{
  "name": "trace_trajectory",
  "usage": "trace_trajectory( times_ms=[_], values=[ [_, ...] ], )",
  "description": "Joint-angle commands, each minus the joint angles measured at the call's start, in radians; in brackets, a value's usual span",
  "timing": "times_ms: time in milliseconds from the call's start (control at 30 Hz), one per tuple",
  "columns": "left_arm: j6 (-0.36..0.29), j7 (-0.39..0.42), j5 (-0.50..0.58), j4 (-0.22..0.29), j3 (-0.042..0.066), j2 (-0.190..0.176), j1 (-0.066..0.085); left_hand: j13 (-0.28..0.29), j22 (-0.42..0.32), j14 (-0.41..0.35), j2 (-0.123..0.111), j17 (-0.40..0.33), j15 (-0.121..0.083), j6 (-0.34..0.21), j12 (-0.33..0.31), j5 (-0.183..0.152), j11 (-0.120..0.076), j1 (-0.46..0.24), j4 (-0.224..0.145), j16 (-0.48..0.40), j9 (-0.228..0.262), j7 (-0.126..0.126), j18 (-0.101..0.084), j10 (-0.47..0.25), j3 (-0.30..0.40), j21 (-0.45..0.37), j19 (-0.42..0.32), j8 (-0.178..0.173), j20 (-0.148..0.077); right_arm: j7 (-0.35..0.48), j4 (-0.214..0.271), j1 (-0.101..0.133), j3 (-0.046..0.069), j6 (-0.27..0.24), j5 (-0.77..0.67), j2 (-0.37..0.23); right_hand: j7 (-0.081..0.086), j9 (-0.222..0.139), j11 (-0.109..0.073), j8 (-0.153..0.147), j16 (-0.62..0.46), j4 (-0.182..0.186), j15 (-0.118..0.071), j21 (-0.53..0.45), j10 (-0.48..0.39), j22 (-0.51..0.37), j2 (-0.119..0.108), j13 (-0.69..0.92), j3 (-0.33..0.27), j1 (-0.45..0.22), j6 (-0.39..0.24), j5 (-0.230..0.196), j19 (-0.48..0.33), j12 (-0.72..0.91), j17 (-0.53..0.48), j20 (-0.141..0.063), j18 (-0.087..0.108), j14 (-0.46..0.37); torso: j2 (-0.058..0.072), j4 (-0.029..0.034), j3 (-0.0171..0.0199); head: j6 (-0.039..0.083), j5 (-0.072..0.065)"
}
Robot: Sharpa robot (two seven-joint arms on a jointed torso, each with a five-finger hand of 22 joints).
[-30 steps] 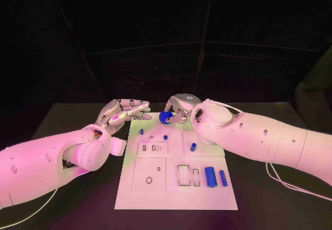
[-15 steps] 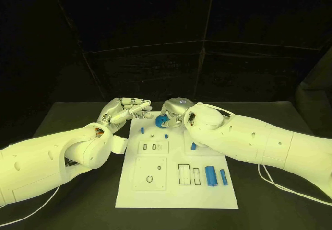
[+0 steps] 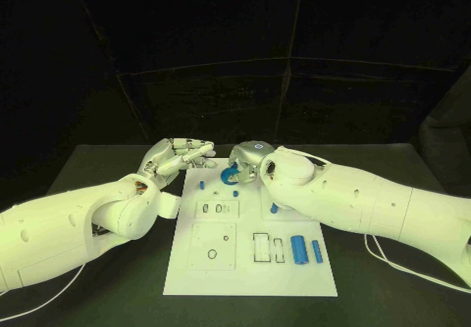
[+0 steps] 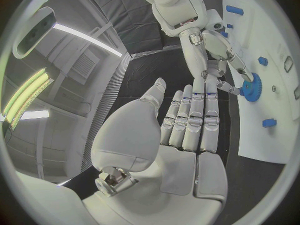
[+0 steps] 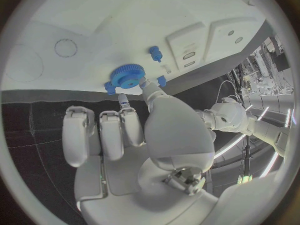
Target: Assemble the parts on the task board
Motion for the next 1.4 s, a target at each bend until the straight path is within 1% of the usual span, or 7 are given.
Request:
trace_trajectory(
  times_ms=[33, 200, 433, 733, 833, 1133, 1400],
  values=[
    [0.011, 0.004, -0.005, 0.001, 0.001, 0.000, 0.002, -0.001, -0.001, -0.003, 0.007, 0.001, 0.005, 0.005, -0.004, 0.003, -0.003, 0.004, -0.006, -0.002, 0.000, 0.000, 0.008, 0.002, 0.002, -0.003, 0.008, -0.006, 0.001, -0.016, -0.001, 0.002, 0.000, 0.030, -0.013, 0.002, 0.003, 0.001, 0.009, -0.004, 0.004, 0.029, 0.010, 0.005, 0.000, 0.080, -0.004, 0.113, -0.025, -0.035, -0.010, 0.004, 0.028, -0.008, 0.105, 0.011, -0.016, 0.072, 0.000, 0.0003, 0.0007, 0.000, -0.001],
    [0.010, 0.004, -0.005, 0.000, 0.001, 0.000, 0.002, -0.001, -0.001, -0.003, 0.007, 0.001, 0.005, 0.005, -0.004, 0.003, -0.003, 0.004, -0.006, -0.002, 0.000, 0.000, 0.008, 0.002, 0.002, -0.003, 0.008, -0.006, 0.001, -0.012, 0.000, 0.002, 0.000, 0.061, -0.006, 0.002, 0.002, 0.005, 0.010, 0.000, 0.005, 0.087, 0.011, 0.005, -0.002, 0.080, 0.001, 0.113, -0.068, -0.090, -0.001, 0.034, 0.027, -0.008, 0.108, 0.015, -0.016, 0.072, 0.000, -0.0002, 0.0007, 0.000, -0.001],
    [0.009, 0.003, -0.005, 0.000, 0.001, -0.001, 0.002, -0.001, -0.001, -0.003, 0.007, 0.001, 0.005, 0.005, -0.004, 0.003, -0.003, 0.004, -0.006, -0.002, 0.000, 0.000, 0.008, 0.002, 0.002, -0.003, 0.008, -0.006, 0.001, -0.005, 0.004, 0.002, 0.000, 0.068, 0.011, -0.005, -0.002, 0.007, 0.007, 0.007, 0.006, 0.111, 0.009, 0.006, 0.002, 0.082, 0.013, 0.118, -0.086, -0.099, 0.016, 0.052, 0.028, -0.002, 0.111, 0.013, -0.016, 0.073, 0.000, -0.0003, 0.0004, -0.001, -0.001],
    [0.010, 0.004, -0.005, -0.002, 0.001, -0.003, 0.002, -0.002, -0.002, -0.004, 0.008, 0.003, 0.005, 0.005, -0.006, 0.003, -0.003, 0.006, -0.009, -0.003, 0.000, 0.001, 0.007, 0.002, 0.004, -0.005, 0.009, -0.008, 0.001, 0.077, 0.058, 0.002, 0.000, -0.193, 0.064, -0.080, -0.002, 0.005, 0.006, 0.002, 0.009, 0.103, 0.008, 0.011, 0.013, 0.092, 0.026, 0.132, -0.092, -0.054, 0.015, 0.100, 0.032, 0.013, 0.119, 0.011, -0.018, 0.075, -0.002, -0.0041, 0.0015, 0.005, -0.003],
    [0.010, 0.005, -0.005, -0.003, 0.001, -0.007, 0.002, -0.002, -0.002, -0.004, 0.008, 0.003, 0.005, 0.005, -0.006, 0.003, -0.003, 0.006, -0.009, -0.003, 0.000, 0.001, 0.007, 0.002, 0.004, -0.005, 0.009, -0.008, 0.001, 0.143, 0.105, 0.002, 0.000, -0.234, 0.137, -0.146, -0.001, 0.004, 0.006, 0.000, 0.009, 0.089, 0.008, 0.012, 0.012, 0.095, 0.028, 0.130, -0.088, -0.026, 0.011, 0.099, 0.034, 0.011, 0.119, 0.011, -0.019, 0.074, -0.003, -0.0053, 0.0007, 0.008, -0.005],
    [0.011, 0.006, -0.005, -0.009, 0.001, -0.011, 0.002, -0.002, -0.002, -0.004, 0.009, 0.004, 0.005, 0.005, -0.007, 0.003, -0.003, 0.007, -0.010, -0.003, 0.000, 0.001, 0.007, 0.002, 0.004, -0.005, 0.009, -0.008, 0.001, 0.315, 0.207, 0.003, -0.001, -0.113, 0.405, -0.382, -0.005, 0.007, 0.003, 0.007, 0.002, 0.024, 0.005, 0.008, 0.000, 0.087, 0.013, 0.119, -0.086, 0.075, 0.027, 0.091, 0.028, -0.004, 0.106, 0.010, -0.017, 0.071, -0.008, -0.0210, 0.0010, 0.017, -0.012],
    [0.015, 0.007, -0.005, -0.016, 0.001, -0.004, 0.001, -0.002, -0.002, -0.004, 0.009, 0.004, 0.005, 0.005, -0.007, 0.003, -0.003, 0.007, -0.010, -0.003, 0.000, 0.001, 0.007, 0.002, 0.004, -0.005, 0.009, -0.008, 0.001, 0.394, 0.202, 0.003, -0.001, -0.079, 0.473, -0.487, -0.008, 0.004, 0.000, 0.003, 0.008, -0.013, 0.003, 0.009, -0.001, 0.090, -0.006, 0.118, -0.092, 0.121, 0.020, 0.091, 0.029, -0.005, 0.123, 0.008, -0.017, 0.074, -0.009, -0.0273, 0.0067, 0.021, -0.019]
  ],
)
